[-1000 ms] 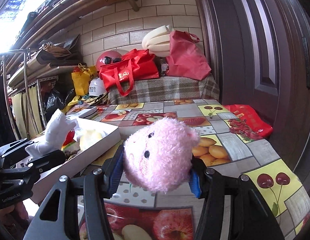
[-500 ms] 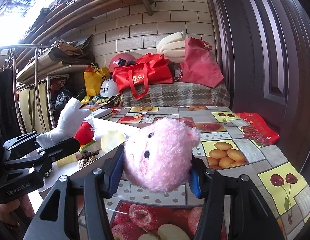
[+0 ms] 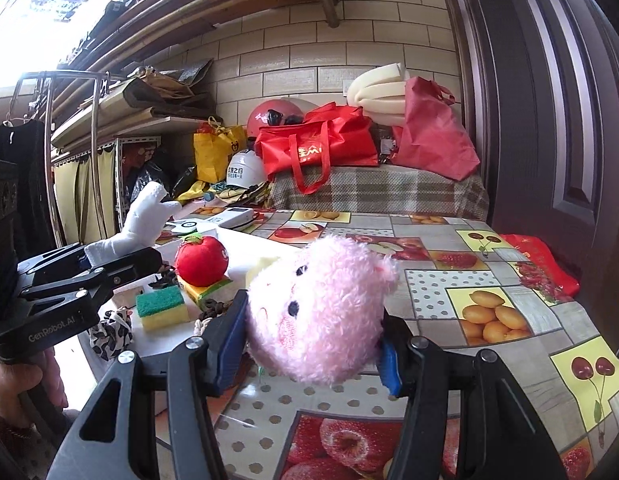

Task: Organize soft objects
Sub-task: 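Carry the white glove and pink plush over the white box with both tools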

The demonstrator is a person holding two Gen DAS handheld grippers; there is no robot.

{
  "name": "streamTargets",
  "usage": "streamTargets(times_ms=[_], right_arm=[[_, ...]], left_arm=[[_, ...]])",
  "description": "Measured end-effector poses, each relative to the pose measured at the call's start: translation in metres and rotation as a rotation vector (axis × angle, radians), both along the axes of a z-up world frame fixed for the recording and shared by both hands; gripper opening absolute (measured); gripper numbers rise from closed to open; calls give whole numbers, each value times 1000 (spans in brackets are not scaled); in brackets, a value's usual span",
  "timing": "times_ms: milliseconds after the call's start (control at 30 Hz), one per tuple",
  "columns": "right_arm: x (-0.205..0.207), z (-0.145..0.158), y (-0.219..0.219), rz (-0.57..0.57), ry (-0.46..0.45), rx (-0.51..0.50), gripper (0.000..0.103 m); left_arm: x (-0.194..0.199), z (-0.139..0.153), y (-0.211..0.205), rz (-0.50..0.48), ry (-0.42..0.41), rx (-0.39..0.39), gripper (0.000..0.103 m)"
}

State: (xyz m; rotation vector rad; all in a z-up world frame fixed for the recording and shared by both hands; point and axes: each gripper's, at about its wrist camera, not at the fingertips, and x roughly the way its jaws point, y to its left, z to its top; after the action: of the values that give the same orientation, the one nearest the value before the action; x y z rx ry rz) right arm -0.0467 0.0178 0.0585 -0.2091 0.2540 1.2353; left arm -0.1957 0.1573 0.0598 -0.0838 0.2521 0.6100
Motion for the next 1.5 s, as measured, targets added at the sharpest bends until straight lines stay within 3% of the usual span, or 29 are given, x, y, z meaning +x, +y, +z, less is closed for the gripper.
streamTargets(times_ms=[467, 1067, 1500], right_arm=[[-32, -3, 42, 94, -12, -40, 56], [-58, -8, 90, 200, -20, -112, 56], [-46, -12, 117, 177, 66, -177, 56]], left_arm=[[-39, -6, 47, 143, -12, -57, 37], [-28, -11, 58, 160, 35, -75, 37], [-18, -14, 80, 216, 73, -108, 37]])
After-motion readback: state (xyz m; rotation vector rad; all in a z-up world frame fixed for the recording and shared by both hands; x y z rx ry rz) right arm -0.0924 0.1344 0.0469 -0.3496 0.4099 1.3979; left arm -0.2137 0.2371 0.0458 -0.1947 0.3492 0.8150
